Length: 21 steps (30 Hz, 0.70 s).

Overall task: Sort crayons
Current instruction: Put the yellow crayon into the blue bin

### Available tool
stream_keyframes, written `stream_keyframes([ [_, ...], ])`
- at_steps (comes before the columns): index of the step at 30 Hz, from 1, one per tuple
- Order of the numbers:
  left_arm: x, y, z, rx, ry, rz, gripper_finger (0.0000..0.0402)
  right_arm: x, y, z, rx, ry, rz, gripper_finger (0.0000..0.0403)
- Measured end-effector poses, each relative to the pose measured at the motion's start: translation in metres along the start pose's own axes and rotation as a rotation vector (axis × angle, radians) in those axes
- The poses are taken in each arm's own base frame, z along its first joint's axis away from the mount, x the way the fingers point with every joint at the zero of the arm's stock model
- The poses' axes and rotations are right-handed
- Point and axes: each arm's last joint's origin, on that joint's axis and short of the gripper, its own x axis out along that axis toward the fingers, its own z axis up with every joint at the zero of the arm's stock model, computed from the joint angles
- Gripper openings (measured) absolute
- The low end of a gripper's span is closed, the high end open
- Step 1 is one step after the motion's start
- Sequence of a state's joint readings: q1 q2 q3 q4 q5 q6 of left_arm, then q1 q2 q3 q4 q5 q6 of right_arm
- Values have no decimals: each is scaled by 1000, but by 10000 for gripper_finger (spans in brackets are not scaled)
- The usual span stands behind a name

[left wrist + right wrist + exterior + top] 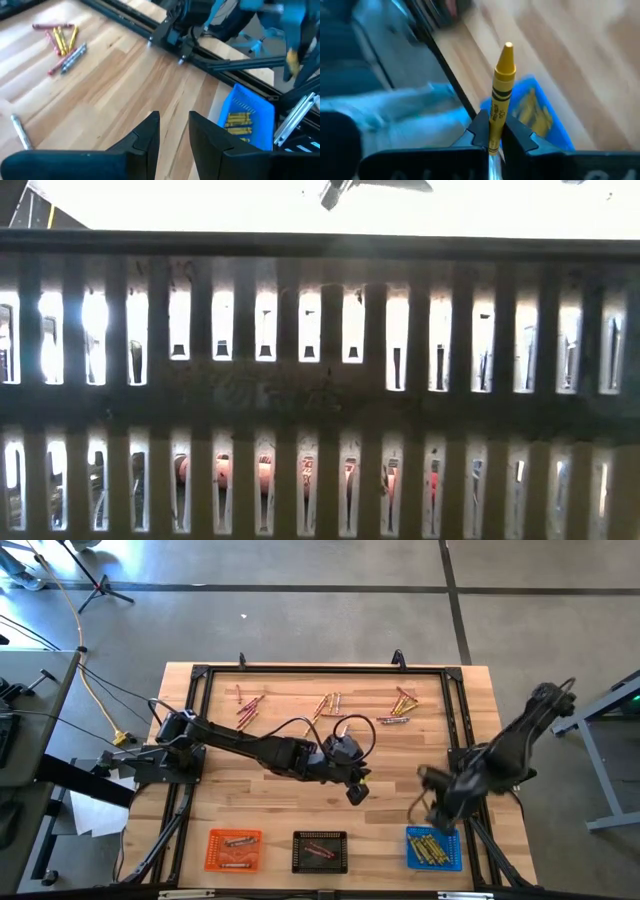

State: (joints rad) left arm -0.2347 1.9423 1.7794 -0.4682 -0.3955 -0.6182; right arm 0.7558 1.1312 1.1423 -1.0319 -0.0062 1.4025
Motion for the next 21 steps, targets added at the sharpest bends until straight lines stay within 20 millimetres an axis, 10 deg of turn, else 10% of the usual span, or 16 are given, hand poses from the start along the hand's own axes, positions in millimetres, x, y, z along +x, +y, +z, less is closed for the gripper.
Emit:
stream_keyframes([
  [11,-2,-5,-5,14,59,-62,92,84,4,-45,60,214,-207,19],
  [21,-2,-5,-5,13,77,-86,92,113,7,-50,73,251,-271,69],
])
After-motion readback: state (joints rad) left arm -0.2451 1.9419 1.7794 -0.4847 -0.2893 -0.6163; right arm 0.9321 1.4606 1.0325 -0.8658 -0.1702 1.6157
